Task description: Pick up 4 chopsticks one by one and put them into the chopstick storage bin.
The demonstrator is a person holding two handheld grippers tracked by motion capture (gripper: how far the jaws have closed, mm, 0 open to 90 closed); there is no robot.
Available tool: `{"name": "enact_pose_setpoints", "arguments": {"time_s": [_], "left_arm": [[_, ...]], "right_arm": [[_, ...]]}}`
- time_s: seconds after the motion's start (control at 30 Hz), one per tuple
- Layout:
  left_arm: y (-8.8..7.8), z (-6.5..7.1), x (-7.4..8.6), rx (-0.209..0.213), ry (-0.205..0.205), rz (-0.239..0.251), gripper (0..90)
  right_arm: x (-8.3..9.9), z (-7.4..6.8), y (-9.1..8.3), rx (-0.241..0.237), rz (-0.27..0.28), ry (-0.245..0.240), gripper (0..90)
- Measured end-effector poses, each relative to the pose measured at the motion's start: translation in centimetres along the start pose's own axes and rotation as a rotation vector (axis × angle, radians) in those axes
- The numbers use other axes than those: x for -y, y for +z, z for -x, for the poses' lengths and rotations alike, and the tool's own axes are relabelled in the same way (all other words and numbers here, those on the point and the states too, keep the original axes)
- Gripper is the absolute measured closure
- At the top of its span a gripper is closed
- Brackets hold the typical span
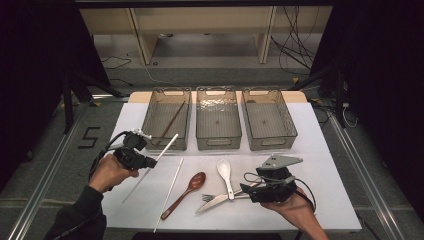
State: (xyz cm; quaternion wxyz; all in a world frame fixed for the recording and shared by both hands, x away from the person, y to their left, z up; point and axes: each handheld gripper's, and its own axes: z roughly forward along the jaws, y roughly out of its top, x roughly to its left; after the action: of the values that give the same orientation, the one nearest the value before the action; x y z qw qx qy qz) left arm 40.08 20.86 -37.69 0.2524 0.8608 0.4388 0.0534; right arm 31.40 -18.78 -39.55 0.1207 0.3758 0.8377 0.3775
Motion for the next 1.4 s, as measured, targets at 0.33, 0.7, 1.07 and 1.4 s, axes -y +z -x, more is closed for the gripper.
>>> {"name": "enact_pose_setpoints", "arguments": {"time_s": [0.33,0.7,1.07,1.4], "left_arm": [[-1.6,-1.6,-3.9,-0.048,-0.006,0.11,83.9],[-1.7,-3.4,-8.5,-0.094,-0.01,0.185,83.8],[-1.4,-4.5,-12.2,-0.138,-0.007,0.258,83.8],[-0.8,-5.9,-13.9,-0.158,-0.018,0.278,83.7]], "right_arm": [[0.0,0.1,-0.2,0.0,0.03,0.006,25.8],[0.0,0.2,-0.2,-0.002,0.035,0.006,25.8],[0.0,0.3,-0.3,-0.003,0.04,0.005,25.7],[0.0,0.3,-0.2,-0.007,0.038,0.005,25.7]]}}
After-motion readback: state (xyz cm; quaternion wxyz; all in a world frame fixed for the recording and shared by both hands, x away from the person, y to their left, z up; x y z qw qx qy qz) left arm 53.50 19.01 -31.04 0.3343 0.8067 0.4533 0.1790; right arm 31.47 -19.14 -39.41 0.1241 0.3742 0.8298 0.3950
